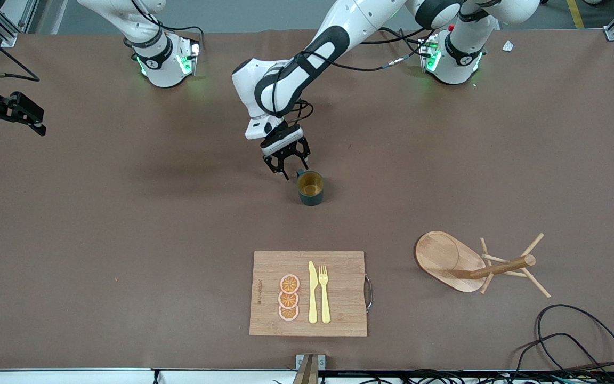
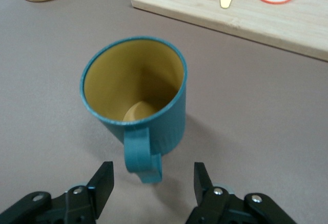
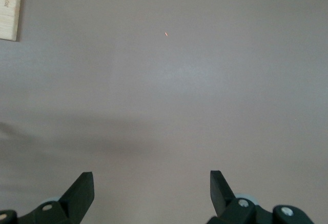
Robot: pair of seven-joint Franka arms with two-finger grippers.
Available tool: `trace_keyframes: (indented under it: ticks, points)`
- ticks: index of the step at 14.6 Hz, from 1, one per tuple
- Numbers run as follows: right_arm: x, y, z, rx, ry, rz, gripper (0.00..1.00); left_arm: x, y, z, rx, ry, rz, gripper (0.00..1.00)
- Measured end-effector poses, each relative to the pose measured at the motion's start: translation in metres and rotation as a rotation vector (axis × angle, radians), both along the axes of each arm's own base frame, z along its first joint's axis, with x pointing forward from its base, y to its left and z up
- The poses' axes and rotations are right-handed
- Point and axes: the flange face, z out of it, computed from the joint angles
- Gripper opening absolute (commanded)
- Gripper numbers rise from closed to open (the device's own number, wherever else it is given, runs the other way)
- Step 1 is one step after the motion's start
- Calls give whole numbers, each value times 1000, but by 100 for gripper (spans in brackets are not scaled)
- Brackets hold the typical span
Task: Pass cup and hang on rack
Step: 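Lower the left gripper and grasp the mug handle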
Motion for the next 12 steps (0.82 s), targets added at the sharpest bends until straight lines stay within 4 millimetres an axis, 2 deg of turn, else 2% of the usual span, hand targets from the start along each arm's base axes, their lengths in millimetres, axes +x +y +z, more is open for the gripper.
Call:
trace_keyframes:
  ticks: [5, 10, 12]
  points:
    - [-3, 19, 1, 13, 32, -104, 100, 15, 6, 3, 0, -11, 19, 66]
    - [-1, 14, 6, 15, 26, -114, 100, 30, 14, 4, -1, -12, 42, 51]
    - [0, 14, 9, 15, 18, -113, 100, 31, 15, 4, -1, -12, 43, 37]
